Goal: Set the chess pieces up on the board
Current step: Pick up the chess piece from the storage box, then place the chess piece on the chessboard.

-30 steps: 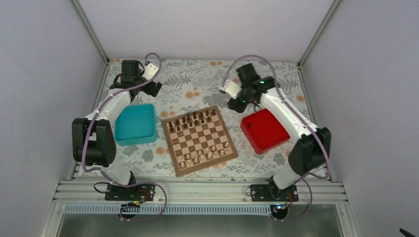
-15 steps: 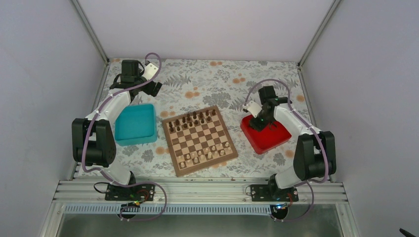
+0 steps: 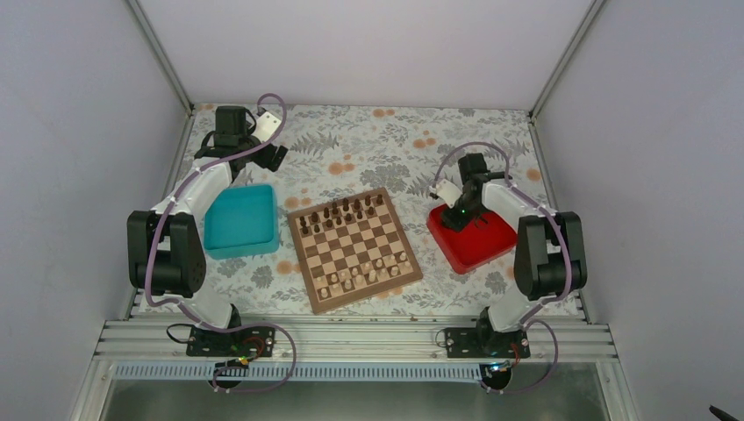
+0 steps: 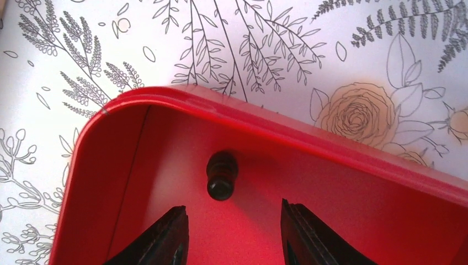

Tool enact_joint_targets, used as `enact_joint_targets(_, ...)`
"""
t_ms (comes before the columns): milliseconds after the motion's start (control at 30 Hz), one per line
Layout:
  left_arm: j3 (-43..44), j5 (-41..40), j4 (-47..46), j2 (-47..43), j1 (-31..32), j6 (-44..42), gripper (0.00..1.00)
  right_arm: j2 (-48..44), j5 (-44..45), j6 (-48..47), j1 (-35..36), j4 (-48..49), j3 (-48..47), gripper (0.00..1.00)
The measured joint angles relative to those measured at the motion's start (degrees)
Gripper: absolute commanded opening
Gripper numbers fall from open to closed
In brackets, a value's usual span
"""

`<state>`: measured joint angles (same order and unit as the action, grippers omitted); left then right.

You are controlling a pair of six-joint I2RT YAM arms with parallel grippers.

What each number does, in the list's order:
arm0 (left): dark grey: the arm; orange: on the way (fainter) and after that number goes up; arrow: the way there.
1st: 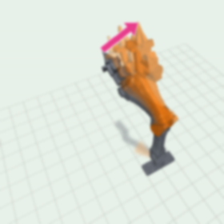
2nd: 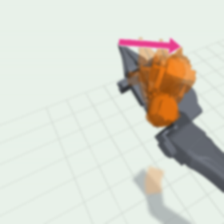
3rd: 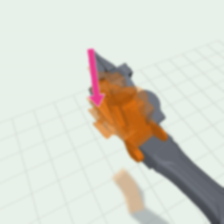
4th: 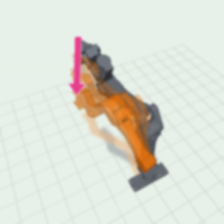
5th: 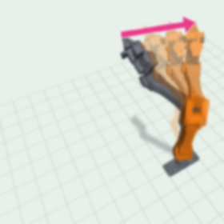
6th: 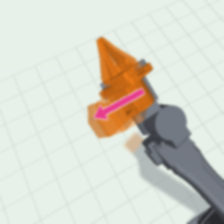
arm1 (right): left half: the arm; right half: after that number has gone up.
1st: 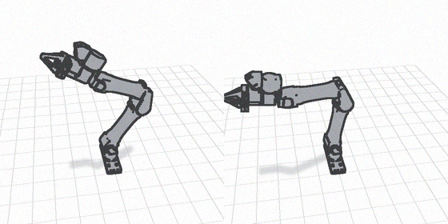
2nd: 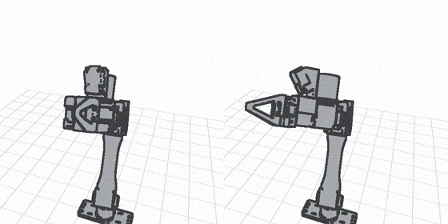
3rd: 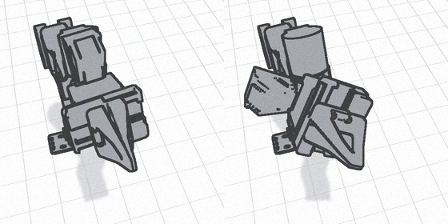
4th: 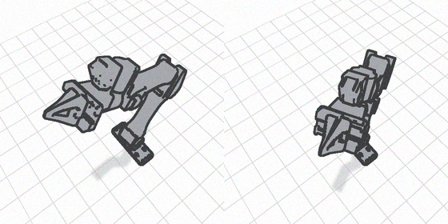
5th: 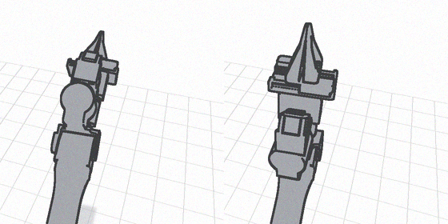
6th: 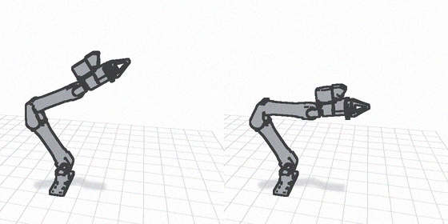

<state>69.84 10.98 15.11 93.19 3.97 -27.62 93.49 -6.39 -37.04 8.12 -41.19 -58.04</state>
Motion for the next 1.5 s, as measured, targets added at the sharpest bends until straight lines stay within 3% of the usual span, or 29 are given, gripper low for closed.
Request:
enact_joint_targets(300, 0.0, 0.0, 0.0, 0.0, 0.0, 0.0, 1.0, 4.1, -1.9, -0.8, 0.0, 0.7, -1.7, 0.41)
enact_joint_targets(500, 0.0, 0.0, 0.0, 0.0, 0.0, 0.0, 1.0, 5.8, -2.8, -1.1, 0.0, 1.0, -1.7, 0.2)
enact_joint_targets(633, 0.0, 0.0, 0.0, 0.0, 0.0, 0.0, 1.0, 6.0, -3.2, -1.4, 0.0, 0.8, -1.9, 0.13)
enact_joint_targets(867, 0.0, 0.0, 0.0, 0.0, 0.0, 0.0, 1.0, 3.5, -2.5, -1.4, 0.0, -2.7, -4.7, 0.1)
enact_joint_targets(1133, 0.0, 0.0, 0.0, 0.0, 0.0, 0.0, 1.0, -1.6, -0.7, -1.5, 1.0, -11.3, -18.5, 0.12)
enact_joint_targets(1500, 0.0, 0.0, -0.1, -0.9, 0.0, 0.0, 1.0, 2.9, -1.3, -0.7, 13.6, -15.8, -26.0, 0.13)
